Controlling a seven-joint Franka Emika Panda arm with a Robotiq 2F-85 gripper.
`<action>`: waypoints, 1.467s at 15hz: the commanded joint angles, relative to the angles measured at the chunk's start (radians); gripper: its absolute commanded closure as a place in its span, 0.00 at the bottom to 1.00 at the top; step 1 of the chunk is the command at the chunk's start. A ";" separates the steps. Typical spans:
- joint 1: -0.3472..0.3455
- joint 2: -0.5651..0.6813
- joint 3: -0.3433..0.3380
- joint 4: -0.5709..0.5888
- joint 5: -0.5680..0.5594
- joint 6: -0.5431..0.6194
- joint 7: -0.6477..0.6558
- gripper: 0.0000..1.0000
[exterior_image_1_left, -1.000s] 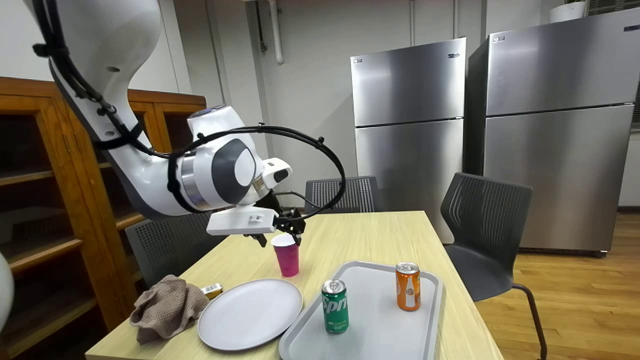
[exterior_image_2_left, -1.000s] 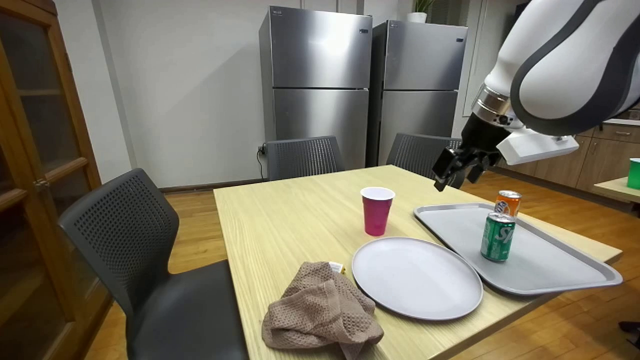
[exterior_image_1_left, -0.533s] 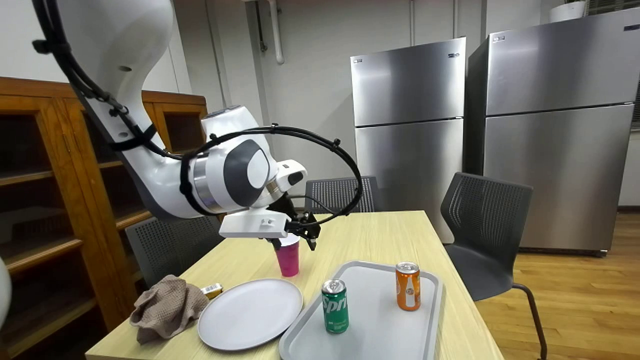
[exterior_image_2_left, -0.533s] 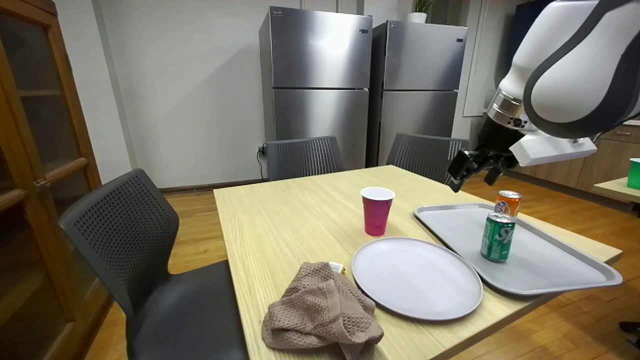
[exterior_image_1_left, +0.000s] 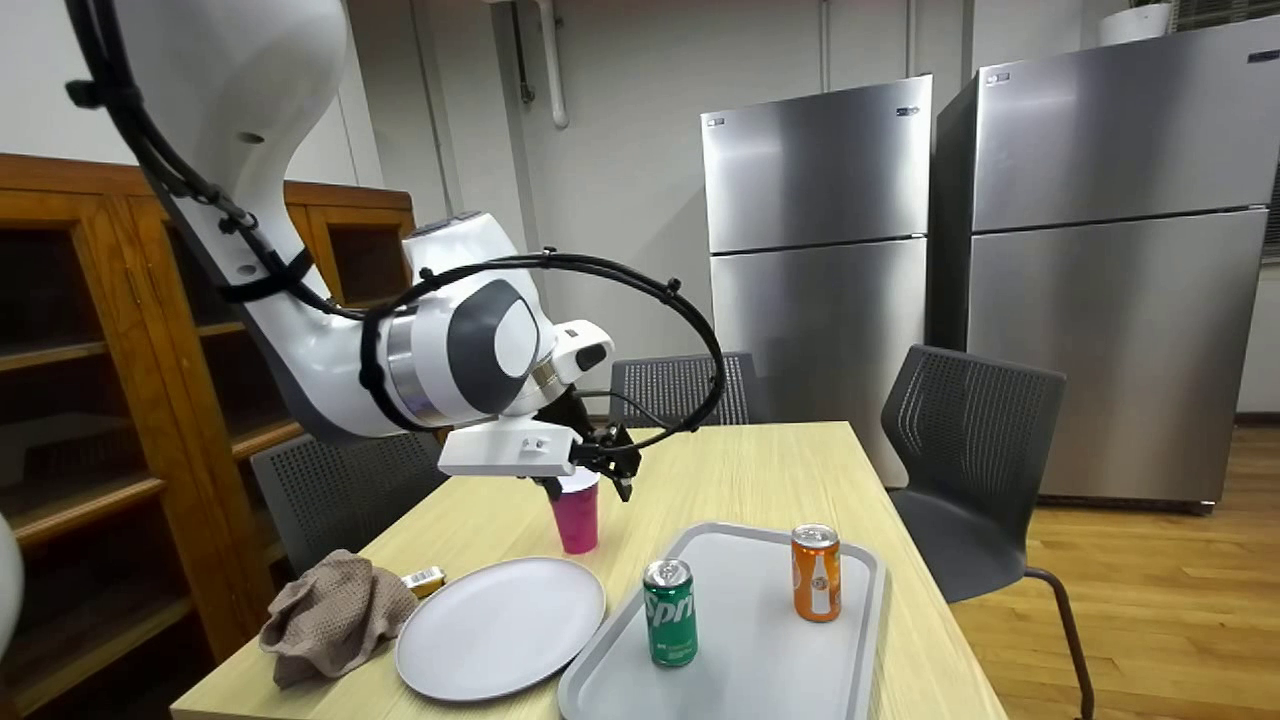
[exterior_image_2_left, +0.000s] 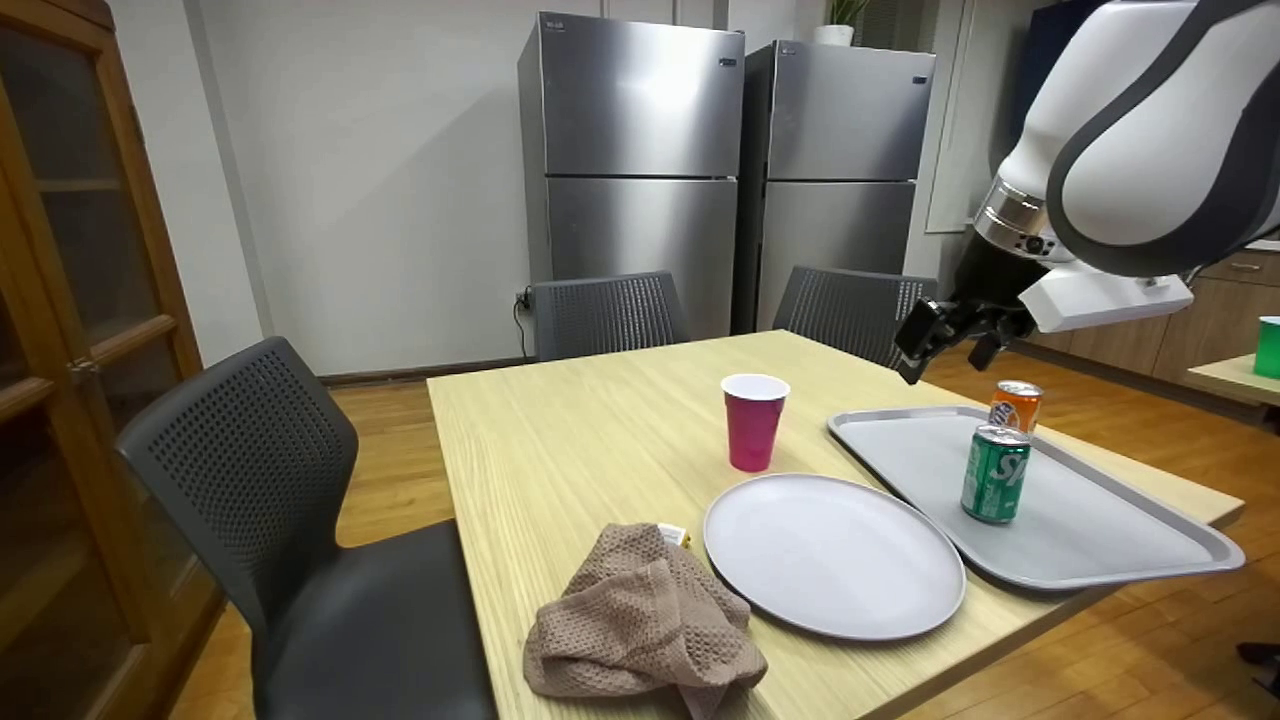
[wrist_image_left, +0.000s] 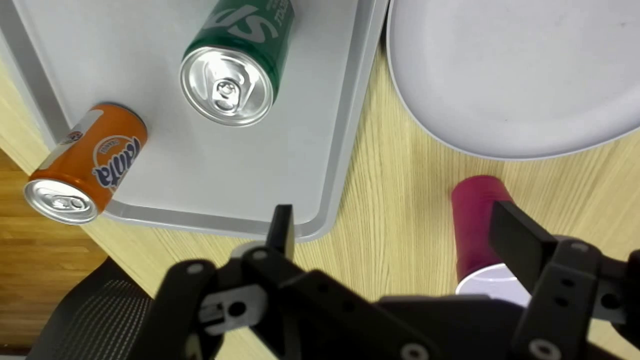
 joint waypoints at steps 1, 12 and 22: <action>0.000 0.000 0.000 0.000 0.000 0.000 0.000 0.00; -0.025 0.024 -0.005 0.047 0.186 -0.146 -0.062 0.00; -0.310 0.102 0.190 0.167 0.238 -0.267 -0.103 0.00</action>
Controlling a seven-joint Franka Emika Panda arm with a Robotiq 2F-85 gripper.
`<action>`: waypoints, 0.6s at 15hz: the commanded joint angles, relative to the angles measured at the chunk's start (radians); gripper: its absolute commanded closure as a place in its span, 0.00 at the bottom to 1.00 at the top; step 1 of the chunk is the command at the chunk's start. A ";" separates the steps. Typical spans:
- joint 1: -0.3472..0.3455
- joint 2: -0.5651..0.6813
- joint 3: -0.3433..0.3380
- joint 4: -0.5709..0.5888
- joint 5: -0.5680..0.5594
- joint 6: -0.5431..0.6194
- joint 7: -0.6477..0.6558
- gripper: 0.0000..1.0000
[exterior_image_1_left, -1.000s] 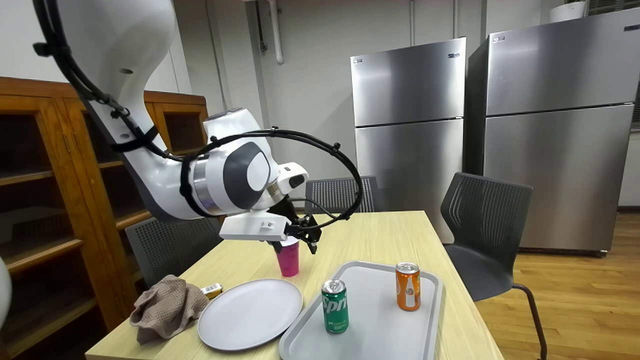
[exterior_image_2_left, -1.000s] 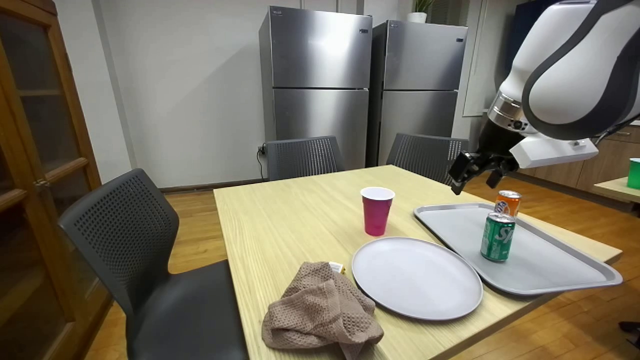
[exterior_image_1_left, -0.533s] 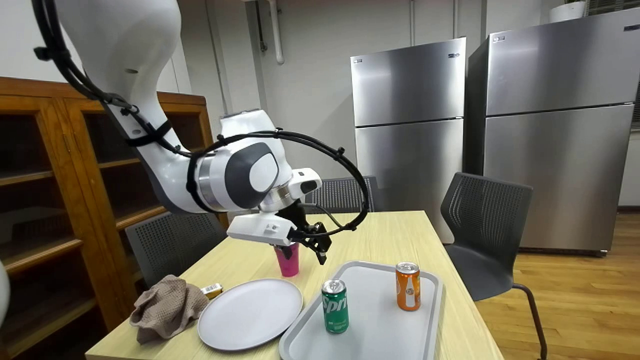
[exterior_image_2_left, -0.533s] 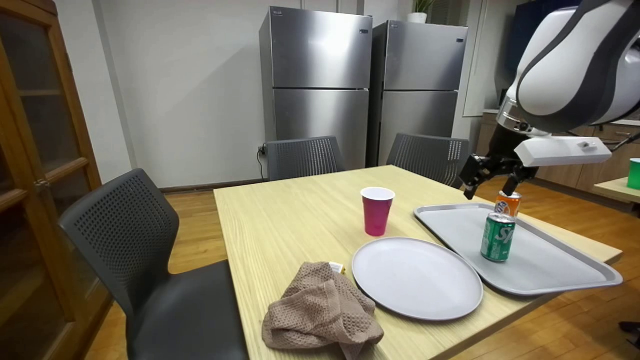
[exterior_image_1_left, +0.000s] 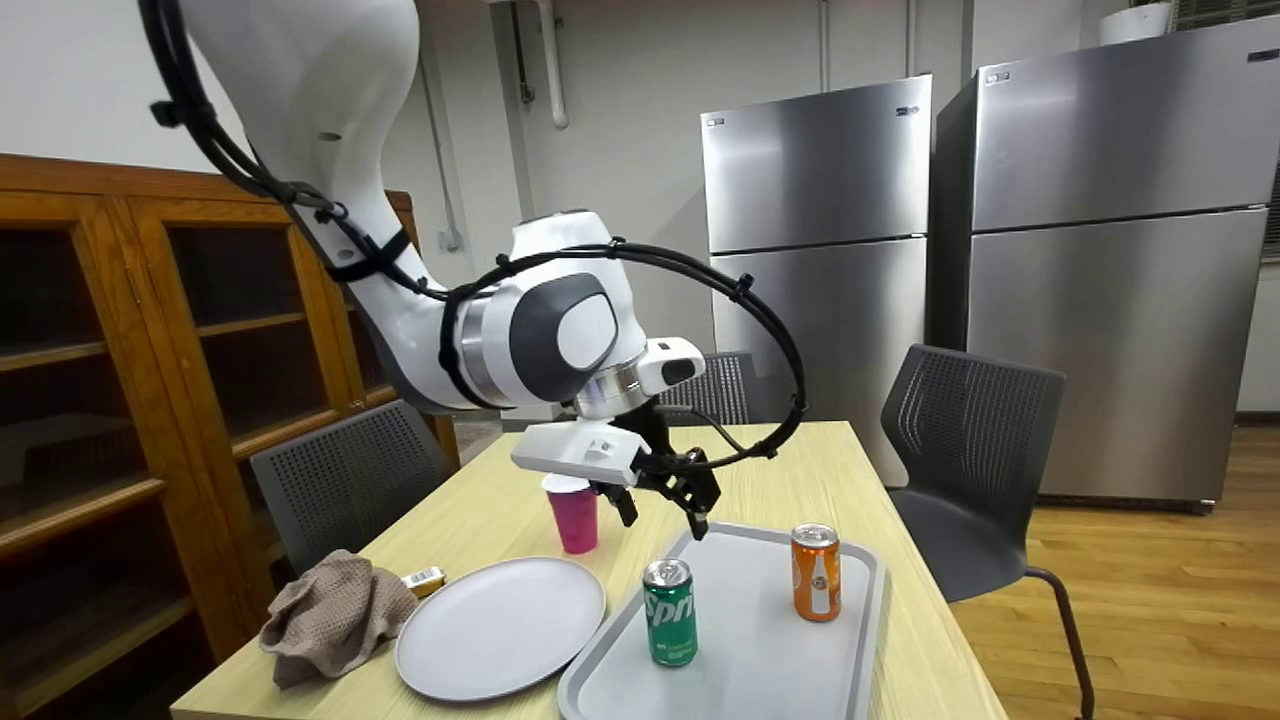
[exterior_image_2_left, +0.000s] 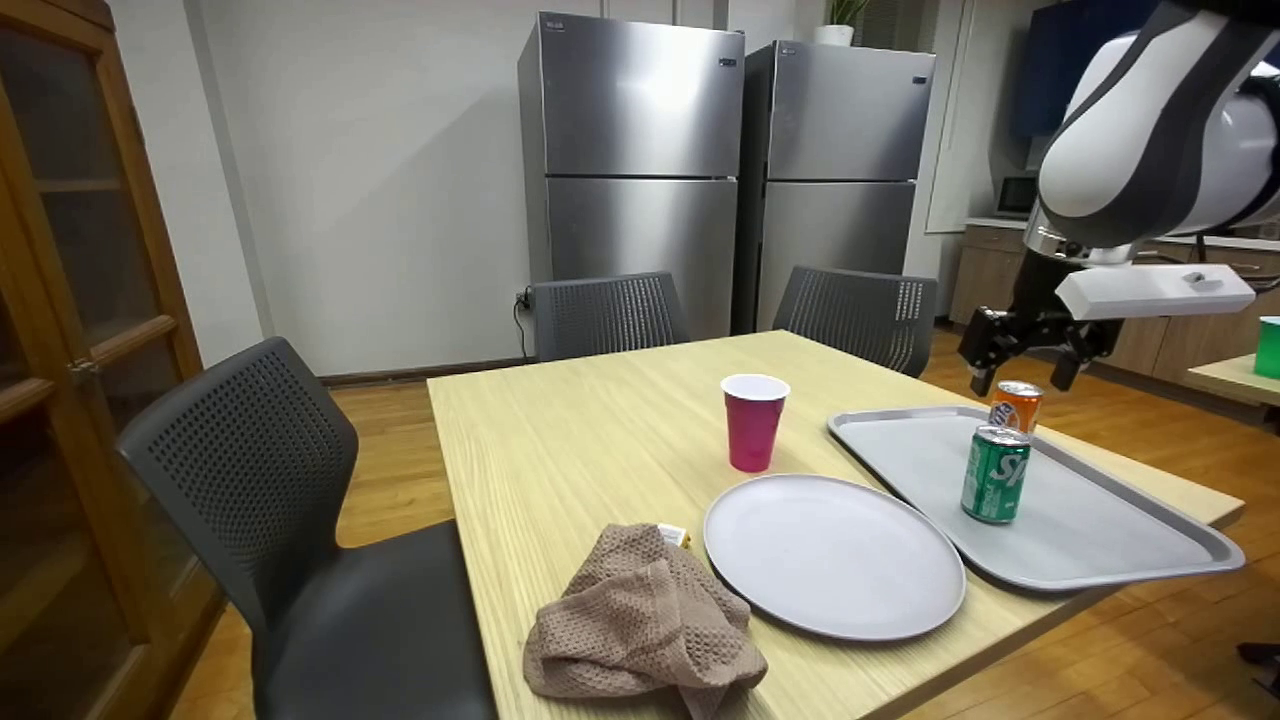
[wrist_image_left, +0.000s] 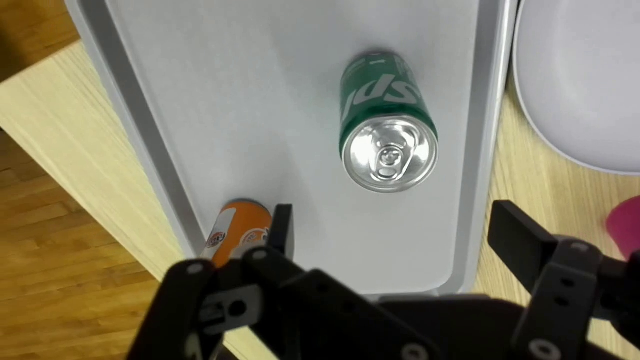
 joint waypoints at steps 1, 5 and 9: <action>-0.059 0.036 0.070 0.049 0.062 -0.036 -0.047 0.00; -0.078 0.079 0.107 0.070 0.109 -0.022 -0.067 0.00; -0.075 0.117 0.097 0.090 0.083 -0.013 -0.046 0.00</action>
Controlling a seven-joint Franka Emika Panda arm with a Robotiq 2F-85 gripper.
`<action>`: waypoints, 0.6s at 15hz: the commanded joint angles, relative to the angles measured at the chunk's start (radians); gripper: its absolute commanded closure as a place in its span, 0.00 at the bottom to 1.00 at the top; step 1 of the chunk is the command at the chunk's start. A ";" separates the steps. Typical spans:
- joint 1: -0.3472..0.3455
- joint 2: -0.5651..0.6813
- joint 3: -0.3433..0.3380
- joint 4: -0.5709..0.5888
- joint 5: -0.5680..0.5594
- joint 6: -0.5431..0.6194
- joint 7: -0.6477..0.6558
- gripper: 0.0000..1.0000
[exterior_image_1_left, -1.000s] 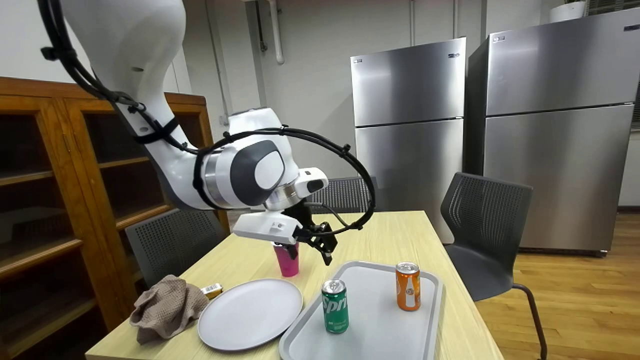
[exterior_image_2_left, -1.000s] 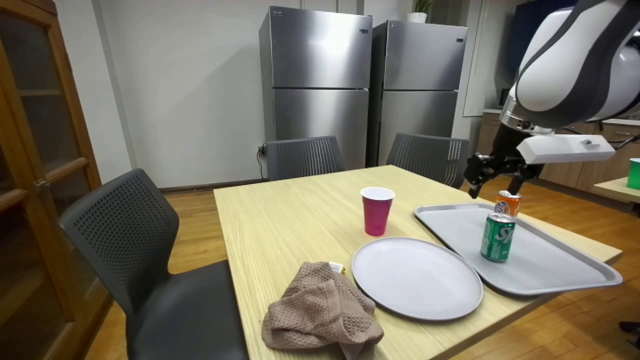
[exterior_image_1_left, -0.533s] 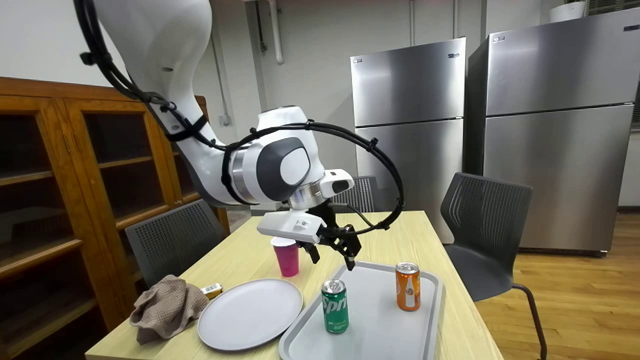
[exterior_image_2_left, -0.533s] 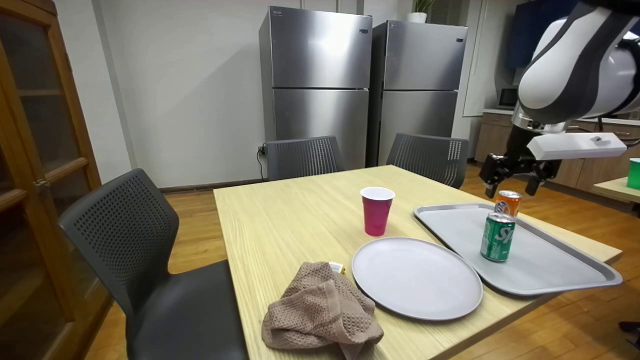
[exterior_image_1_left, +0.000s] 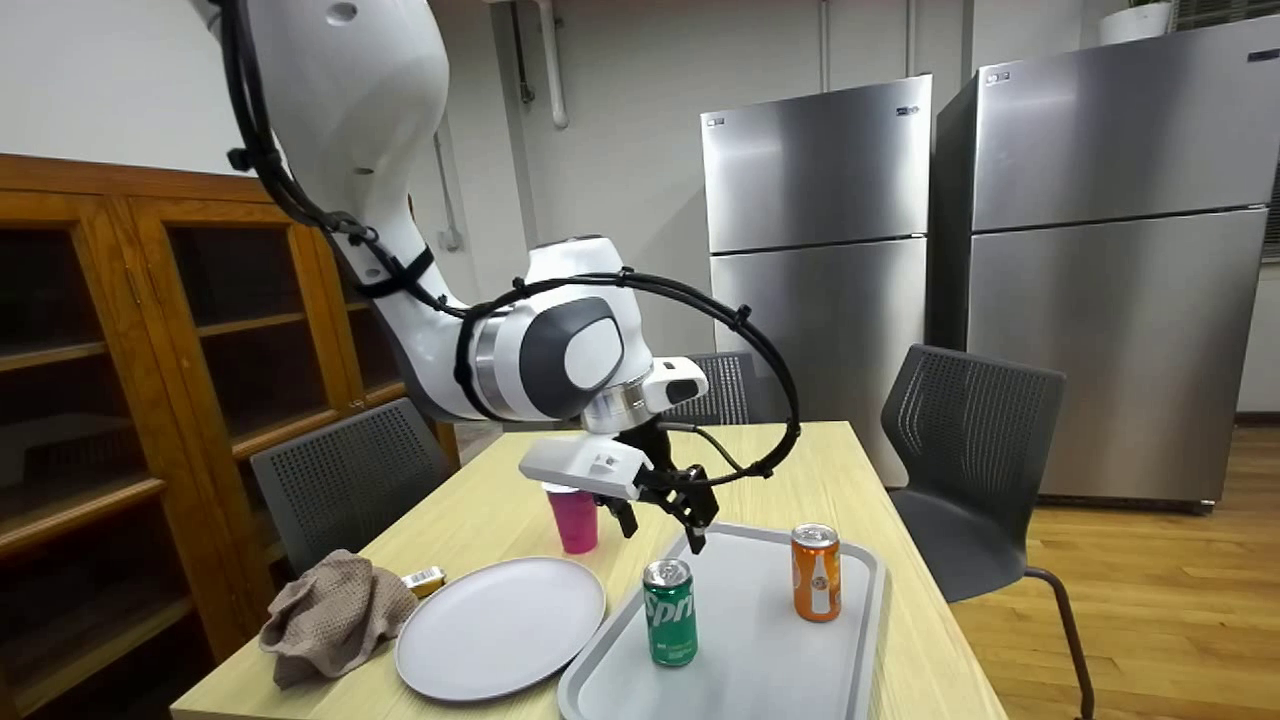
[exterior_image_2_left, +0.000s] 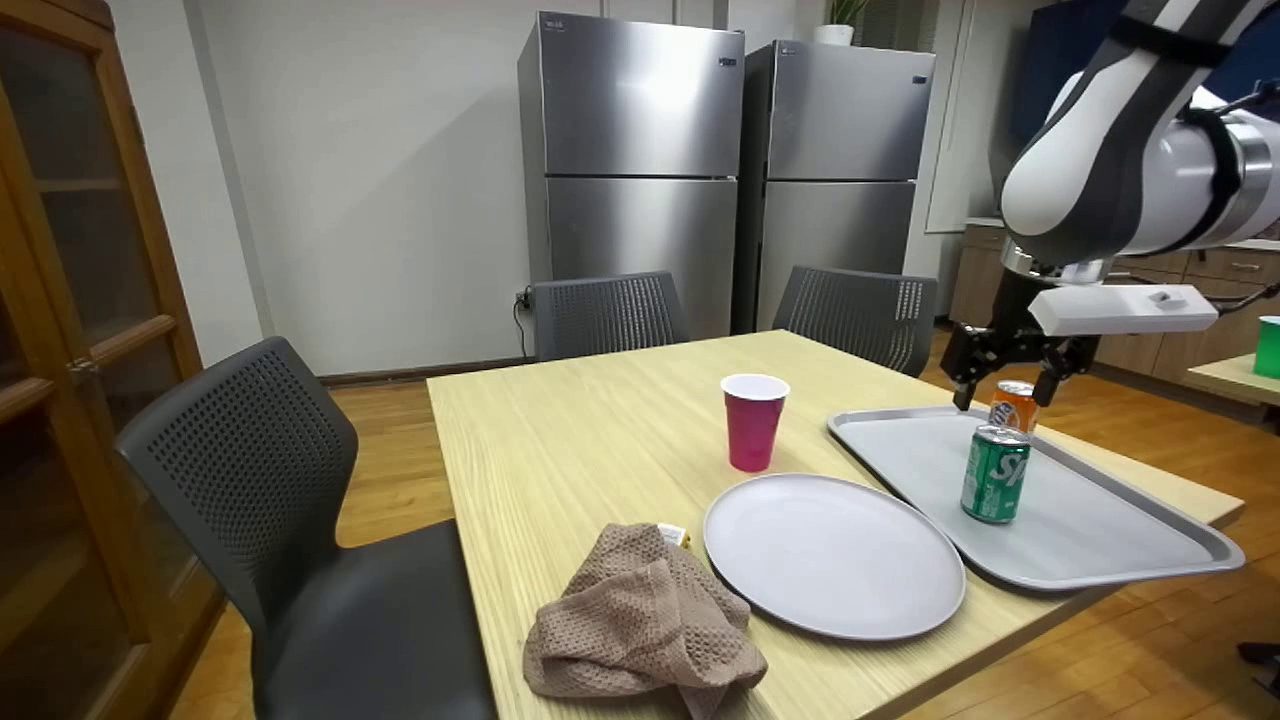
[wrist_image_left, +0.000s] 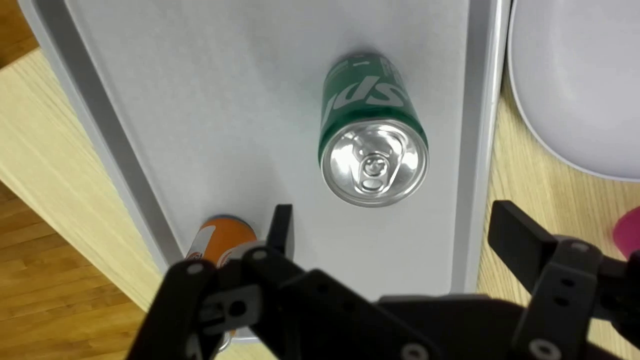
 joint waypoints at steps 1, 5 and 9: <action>-0.025 0.038 0.017 0.041 0.001 -0.013 -0.015 0.00; -0.026 0.059 0.016 0.045 -0.002 -0.015 -0.017 0.00; -0.023 0.076 0.011 0.038 -0.011 -0.011 -0.017 0.00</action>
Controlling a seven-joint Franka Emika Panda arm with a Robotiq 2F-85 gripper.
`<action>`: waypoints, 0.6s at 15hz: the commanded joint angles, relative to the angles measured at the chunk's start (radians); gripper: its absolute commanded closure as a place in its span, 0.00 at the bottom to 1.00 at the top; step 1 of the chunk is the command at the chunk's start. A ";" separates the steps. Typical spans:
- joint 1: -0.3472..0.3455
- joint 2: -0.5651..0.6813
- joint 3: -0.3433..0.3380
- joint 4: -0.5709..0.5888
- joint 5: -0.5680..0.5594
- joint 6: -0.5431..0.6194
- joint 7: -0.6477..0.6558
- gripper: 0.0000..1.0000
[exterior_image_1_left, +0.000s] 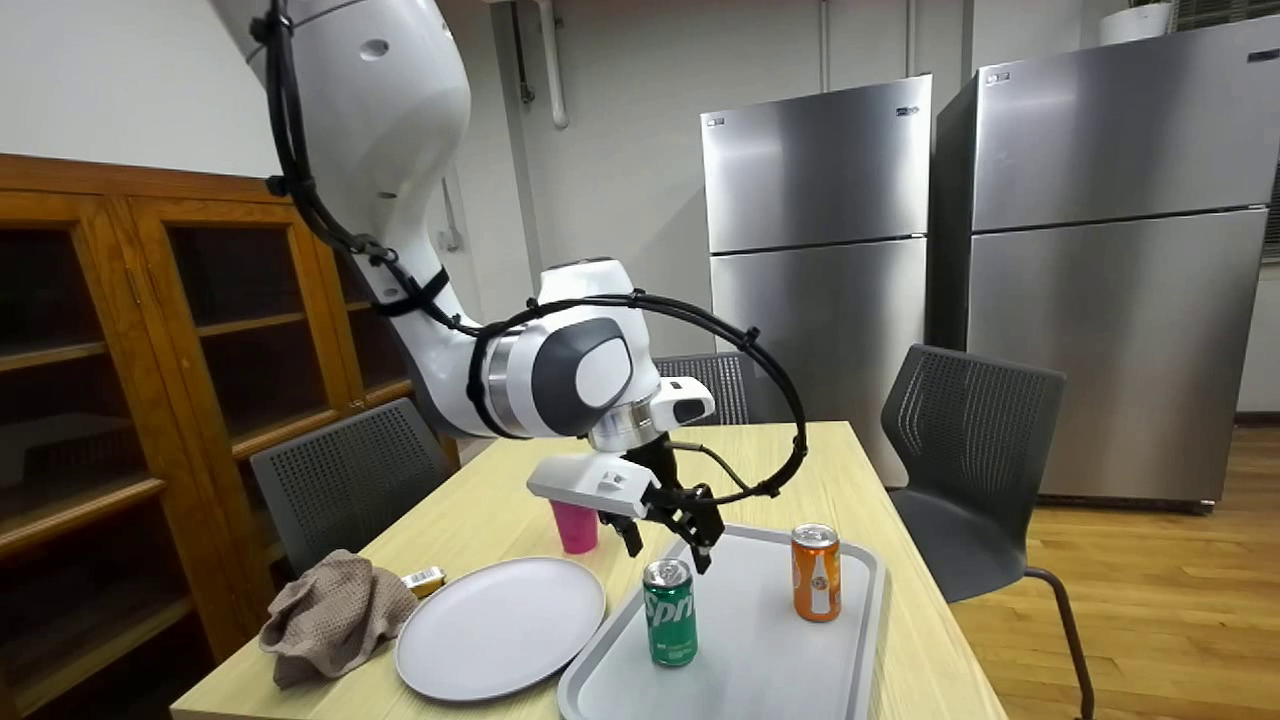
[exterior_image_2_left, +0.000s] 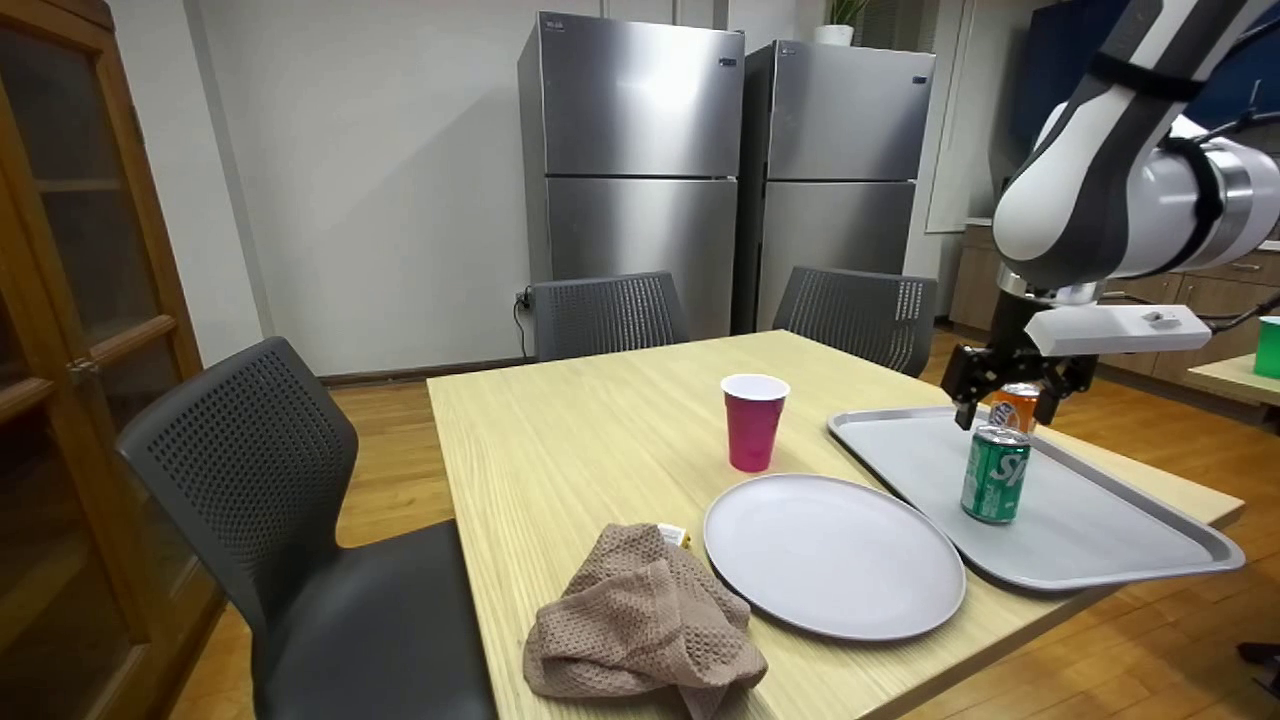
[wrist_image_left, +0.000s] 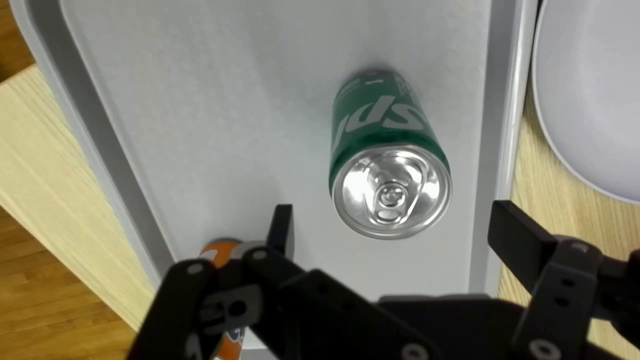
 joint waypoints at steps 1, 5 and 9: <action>-0.015 0.017 0.008 0.012 -0.013 -0.007 -0.015 0.00; -0.017 0.033 0.011 0.011 -0.008 0.002 -0.018 0.00; -0.006 0.031 0.005 0.001 -0.008 0.005 0.004 0.00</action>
